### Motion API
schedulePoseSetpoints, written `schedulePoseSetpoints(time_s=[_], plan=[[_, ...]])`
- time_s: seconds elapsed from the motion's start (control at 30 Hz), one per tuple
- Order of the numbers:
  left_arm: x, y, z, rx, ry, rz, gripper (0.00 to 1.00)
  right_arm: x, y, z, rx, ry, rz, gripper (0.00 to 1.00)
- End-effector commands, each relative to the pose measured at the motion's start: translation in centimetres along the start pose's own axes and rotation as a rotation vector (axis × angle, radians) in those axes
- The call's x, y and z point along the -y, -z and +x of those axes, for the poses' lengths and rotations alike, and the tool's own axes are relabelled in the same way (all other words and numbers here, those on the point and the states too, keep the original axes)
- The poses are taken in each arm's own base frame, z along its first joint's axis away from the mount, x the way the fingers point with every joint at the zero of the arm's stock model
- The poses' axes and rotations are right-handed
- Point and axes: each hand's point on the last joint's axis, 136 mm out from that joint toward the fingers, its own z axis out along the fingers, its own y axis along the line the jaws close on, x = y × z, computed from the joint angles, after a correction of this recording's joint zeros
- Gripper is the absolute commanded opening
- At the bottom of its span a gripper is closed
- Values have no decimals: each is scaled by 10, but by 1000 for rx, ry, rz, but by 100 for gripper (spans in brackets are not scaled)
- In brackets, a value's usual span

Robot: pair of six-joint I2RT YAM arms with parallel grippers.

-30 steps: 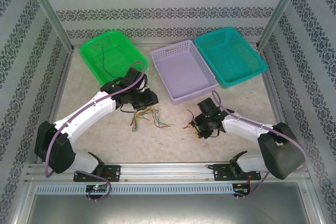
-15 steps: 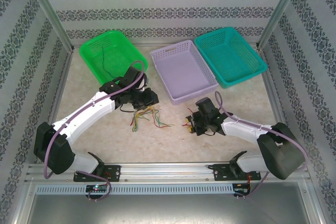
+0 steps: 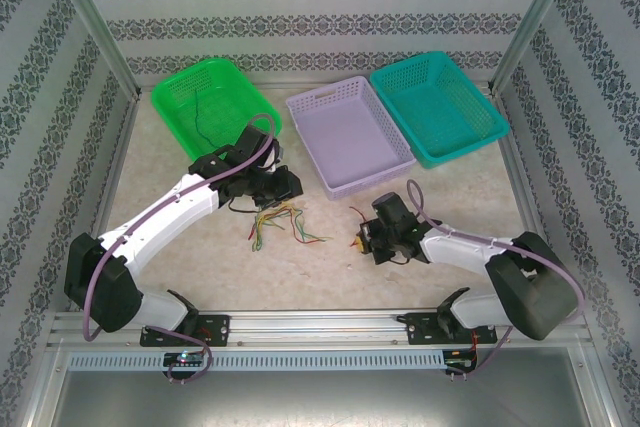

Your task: Untangle the cables

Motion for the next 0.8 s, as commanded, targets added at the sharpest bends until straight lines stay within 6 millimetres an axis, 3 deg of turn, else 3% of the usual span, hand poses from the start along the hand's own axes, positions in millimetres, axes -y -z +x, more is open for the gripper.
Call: schedulePoseSetpoints(time_s=[0.0, 0.1, 0.17, 0.27, 0.4, 0.63, 0.77], plan=[[28, 16, -4, 29, -34, 76, 20, -12, 28, -13, 105, 169, -22, 0], [44, 24, -9, 38, -43, 122, 23, -31, 69, -7, 159, 403, -44, 0], [61, 29, -14, 41, -59, 169, 31, -40, 92, -2, 184, 544, -59, 0], [93, 36, -23, 37, -89, 262, 45, -54, 113, 9, 185, 719, -99, 0], [122, 31, -35, 3, -67, 329, 52, -87, 138, 28, 205, 903, -213, 0], [137, 13, -51, -6, 52, 366, 56, -130, 158, 55, 200, 1059, -304, 0], [120, -2, -54, -15, 156, 284, 56, -138, 162, 61, 195, 1072, -331, 0]])
